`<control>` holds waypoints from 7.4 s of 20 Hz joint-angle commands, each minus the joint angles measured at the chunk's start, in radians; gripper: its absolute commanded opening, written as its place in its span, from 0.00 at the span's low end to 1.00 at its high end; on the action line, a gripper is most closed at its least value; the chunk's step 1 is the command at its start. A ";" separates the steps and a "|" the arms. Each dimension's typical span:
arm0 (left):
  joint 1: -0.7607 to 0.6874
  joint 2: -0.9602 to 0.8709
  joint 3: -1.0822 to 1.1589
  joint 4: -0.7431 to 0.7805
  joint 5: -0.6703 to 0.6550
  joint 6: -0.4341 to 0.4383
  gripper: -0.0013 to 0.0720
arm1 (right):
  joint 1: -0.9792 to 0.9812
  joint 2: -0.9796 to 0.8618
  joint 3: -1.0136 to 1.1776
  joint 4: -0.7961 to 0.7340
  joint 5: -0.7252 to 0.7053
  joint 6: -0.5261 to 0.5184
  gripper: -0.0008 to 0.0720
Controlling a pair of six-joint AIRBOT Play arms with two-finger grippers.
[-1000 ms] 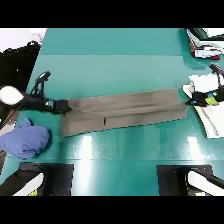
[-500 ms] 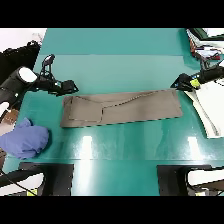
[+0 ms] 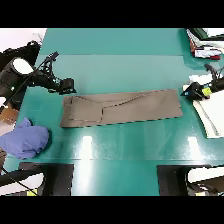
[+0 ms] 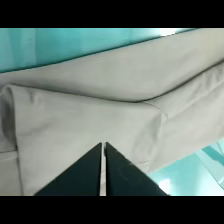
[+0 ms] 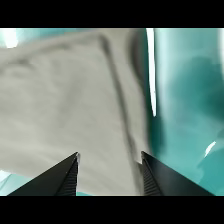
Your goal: Fold the shirts.
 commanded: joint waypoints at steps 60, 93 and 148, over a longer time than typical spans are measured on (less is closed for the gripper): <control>0.100 0.095 0.291 0.111 -0.038 0.000 0.06 | 0.787 0.058 0.178 0.180 -0.111 -0.010 0.67; -0.143 0.094 0.291 0.001 0.007 0.026 0.06 | 0.330 -0.175 0.507 0.345 -0.122 0.058 0.03; -0.262 0.094 0.291 0.002 0.079 0.051 0.06 | -0.039 0.538 -0.063 0.094 -0.027 0.033 0.62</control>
